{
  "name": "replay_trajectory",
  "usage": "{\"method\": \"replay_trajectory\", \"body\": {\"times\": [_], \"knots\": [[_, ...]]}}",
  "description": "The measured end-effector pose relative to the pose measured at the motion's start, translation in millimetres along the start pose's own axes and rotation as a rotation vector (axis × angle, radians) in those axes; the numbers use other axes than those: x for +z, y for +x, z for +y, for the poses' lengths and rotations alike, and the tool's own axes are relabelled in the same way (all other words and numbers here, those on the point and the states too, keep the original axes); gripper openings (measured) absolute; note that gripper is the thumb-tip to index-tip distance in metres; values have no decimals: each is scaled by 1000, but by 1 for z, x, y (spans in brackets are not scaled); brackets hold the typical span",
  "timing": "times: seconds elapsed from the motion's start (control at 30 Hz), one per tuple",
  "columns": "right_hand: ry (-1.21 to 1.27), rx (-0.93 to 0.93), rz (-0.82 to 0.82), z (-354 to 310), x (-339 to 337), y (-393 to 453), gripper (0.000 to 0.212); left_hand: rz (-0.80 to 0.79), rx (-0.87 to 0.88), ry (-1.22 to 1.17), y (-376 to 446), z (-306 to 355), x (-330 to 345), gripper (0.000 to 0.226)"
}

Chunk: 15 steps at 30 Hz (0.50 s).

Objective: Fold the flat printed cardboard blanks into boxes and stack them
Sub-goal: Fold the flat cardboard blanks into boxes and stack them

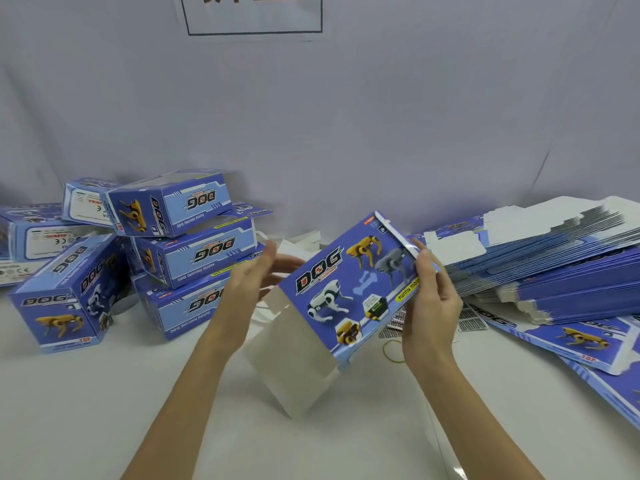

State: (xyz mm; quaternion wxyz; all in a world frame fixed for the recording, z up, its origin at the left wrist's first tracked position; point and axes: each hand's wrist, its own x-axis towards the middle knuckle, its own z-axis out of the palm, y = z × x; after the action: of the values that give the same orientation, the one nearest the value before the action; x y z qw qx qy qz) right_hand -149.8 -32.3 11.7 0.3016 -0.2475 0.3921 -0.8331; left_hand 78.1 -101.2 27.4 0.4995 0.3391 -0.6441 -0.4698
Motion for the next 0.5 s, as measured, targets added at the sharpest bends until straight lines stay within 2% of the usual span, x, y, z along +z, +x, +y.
{"method": "replay_trajectory", "body": {"times": [0.1,0.17,0.27,0.37,0.5], "knots": [[8,-90,84,0,-1,0,45,-6,215,91,-3,9,6,74],[-7,-142,103,3,-3,0,43,-48,351,333,-9,7,13,87],[-52,-146,85,7,-5,-1,39,-126,467,831,-13,-2,33,118],[-92,-92,-92,8,-8,4,39,-103,441,1049,-12,-15,44,122],[-237,-46,-342,6,-10,11,42,-68,444,997,-2,-23,23,117]]}}
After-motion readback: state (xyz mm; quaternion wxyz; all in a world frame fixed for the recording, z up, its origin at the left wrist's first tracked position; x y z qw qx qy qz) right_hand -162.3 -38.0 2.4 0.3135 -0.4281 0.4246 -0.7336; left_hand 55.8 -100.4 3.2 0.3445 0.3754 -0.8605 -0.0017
